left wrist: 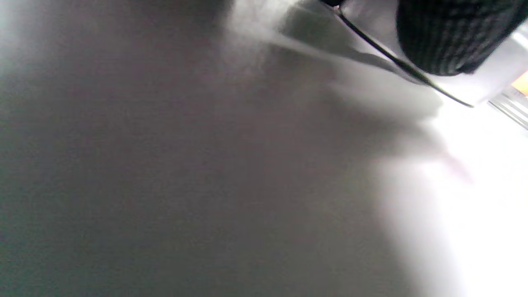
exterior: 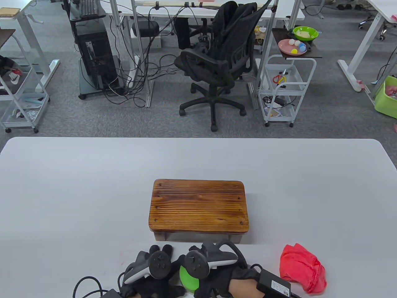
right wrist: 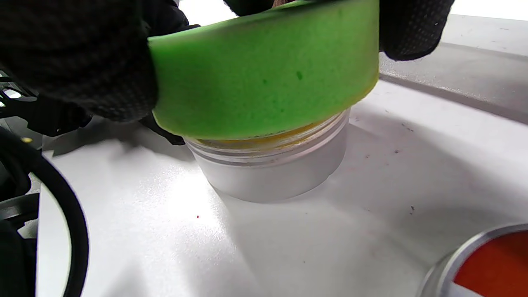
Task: Dip and apply wood wax on stool
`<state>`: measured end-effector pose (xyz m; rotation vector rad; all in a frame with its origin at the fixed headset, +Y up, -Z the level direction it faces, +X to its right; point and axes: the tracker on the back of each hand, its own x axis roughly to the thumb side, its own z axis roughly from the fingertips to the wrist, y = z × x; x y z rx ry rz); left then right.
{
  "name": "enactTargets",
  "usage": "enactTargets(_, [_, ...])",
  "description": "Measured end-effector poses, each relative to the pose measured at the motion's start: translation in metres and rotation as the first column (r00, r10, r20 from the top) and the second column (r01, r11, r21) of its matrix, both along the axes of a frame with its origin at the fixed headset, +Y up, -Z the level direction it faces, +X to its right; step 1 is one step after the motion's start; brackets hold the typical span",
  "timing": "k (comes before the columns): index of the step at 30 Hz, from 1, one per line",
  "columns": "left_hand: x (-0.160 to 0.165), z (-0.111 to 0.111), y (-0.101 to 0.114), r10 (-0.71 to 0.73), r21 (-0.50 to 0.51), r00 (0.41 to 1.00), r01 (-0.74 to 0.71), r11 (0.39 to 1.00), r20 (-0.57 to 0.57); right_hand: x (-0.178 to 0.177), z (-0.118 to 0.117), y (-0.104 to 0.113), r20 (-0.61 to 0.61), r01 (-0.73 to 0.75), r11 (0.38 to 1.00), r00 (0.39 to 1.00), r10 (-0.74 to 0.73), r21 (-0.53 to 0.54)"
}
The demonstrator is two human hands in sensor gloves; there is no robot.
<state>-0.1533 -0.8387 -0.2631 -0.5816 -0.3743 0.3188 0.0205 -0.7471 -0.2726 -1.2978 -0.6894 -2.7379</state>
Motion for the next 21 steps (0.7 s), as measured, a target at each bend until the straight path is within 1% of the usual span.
enactTargets(6, [-0.001, -0.001, 0.001, -0.005, 0.002, 1.0, 0.005, 1.0, -0.002, 0.005, -0.001, 0.001, 0.024, 0.05, 0.999, 0.998, -0.05, -0.016])
enactTargets(11, [-0.009, -0.003, 0.005, 0.034, 0.002, 0.999, -0.034, 0.999, -0.025, 0.017, -0.001, 0.017, 0.041, 0.118, 0.993, 0.992, -0.118, 0.001])
enactTargets(14, [-0.019, -0.005, 0.012, 0.085, -0.013, 0.994, -0.086, 0.996, -0.062, 0.027, 0.0, 0.031, 0.052, 0.166, 0.986, 0.985, -0.166, 0.011])
enactTargets(16, [-0.026, -0.006, 0.019, 0.112, 0.002, 0.989, -0.113, 0.994, -0.096, 0.035, 0.0, 0.04, 0.062, 0.187, 0.982, 0.98, -0.188, 0.027])
enactTargets(18, [-0.036, -0.007, 0.03, 0.122, 0.036, 0.981, -0.118, 0.992, -0.148, 0.045, -0.001, 0.05, 0.076, 0.205, 0.978, 0.975, -0.208, 0.05])
enactTargets(21, [-0.052, -0.009, 0.041, 0.119, 0.047, 0.961, -0.111, 0.993, -0.25, 0.059, -0.005, 0.062, 0.106, 0.227, 0.971, 0.966, -0.235, 0.08])
